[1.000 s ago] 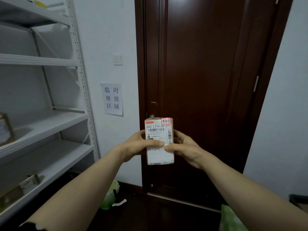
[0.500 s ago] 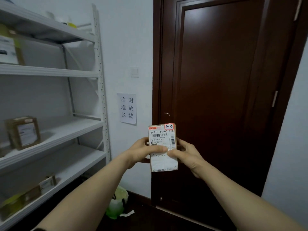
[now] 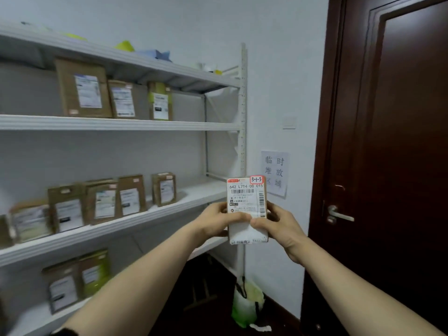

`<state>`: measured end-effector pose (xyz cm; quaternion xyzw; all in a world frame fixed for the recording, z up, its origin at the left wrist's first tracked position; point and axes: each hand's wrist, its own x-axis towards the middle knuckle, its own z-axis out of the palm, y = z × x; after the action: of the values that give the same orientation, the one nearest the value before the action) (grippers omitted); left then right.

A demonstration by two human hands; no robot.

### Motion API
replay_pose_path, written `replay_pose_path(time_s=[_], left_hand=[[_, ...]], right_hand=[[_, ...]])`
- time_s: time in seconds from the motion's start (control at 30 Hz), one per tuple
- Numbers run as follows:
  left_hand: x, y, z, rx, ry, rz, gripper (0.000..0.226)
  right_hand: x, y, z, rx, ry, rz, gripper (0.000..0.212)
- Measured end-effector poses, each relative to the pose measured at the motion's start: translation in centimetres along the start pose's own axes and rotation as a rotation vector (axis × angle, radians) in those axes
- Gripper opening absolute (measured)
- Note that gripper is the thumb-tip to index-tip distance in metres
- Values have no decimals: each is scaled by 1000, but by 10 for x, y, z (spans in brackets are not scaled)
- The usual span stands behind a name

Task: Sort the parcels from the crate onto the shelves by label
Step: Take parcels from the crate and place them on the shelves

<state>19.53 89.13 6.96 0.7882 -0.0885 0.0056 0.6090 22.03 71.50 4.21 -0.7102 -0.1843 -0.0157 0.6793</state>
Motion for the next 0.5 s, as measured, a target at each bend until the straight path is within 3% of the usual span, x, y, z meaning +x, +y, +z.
replay_pose_path(time_s=[0.17, 0.5], left_hand=[[-55, -9, -45, 24, 191, -13, 25], [-128, -12, -118, 50, 370, -83, 19]], right_hand=[[10, 1, 64, -2, -166, -47, 61], [1, -13, 167, 152, -380, -20, 74]])
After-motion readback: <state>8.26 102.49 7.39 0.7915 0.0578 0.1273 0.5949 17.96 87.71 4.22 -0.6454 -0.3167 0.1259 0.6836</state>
